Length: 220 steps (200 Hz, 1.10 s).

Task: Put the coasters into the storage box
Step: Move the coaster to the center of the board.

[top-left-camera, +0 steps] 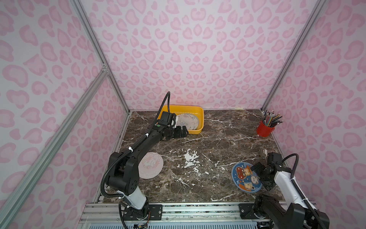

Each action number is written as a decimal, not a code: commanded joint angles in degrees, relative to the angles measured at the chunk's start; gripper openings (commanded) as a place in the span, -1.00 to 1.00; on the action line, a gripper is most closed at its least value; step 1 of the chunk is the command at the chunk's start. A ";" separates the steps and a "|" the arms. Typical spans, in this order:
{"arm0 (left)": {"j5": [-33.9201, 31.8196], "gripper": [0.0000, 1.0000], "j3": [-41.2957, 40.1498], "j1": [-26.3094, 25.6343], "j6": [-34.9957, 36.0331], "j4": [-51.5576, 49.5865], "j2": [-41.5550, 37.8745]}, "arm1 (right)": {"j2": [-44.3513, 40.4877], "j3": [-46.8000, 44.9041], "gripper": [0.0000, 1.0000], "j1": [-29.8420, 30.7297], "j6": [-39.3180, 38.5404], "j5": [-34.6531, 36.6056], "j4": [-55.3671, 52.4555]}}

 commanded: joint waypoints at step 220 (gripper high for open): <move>1.91 0.99 -7.39 -1.19 -0.96 0.79 -4.86 | 28.00 21.36 0.98 37.22 -8.13 -2.40 -0.90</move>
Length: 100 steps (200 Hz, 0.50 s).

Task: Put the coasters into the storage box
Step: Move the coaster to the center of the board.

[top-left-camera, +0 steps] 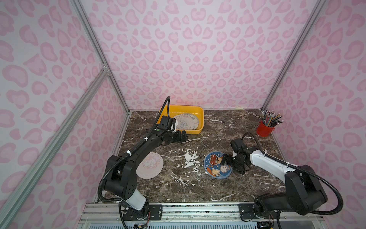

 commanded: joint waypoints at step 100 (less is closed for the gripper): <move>1.08 0.99 -7.19 -1.22 -2.09 -0.81 -6.36 | 9.82 4.76 0.99 3.65 -10.99 -1.27 3.58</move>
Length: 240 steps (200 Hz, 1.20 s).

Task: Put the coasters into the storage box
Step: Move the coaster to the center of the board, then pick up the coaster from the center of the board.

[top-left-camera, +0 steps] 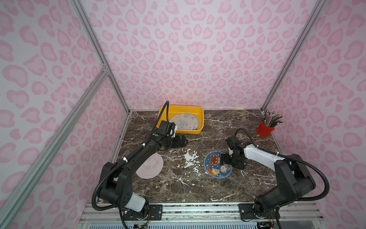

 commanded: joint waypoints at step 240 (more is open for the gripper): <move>-9.19 0.20 -10.65 -8.99 -6.55 -1.00 4.70 | 7.67 10.34 0.63 12.20 -1.86 -8.68 9.70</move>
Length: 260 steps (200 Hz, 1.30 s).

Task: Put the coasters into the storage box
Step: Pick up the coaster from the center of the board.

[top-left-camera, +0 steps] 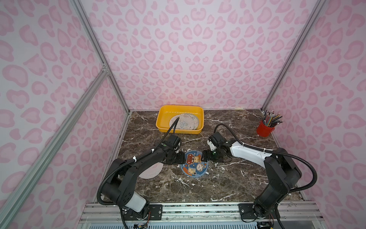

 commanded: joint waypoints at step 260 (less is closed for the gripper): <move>-2.08 -0.11 -2.31 -2.44 -4.68 7.66 7.78 | 5.49 -2.81 -0.06 0.90 -1.25 -2.36 4.41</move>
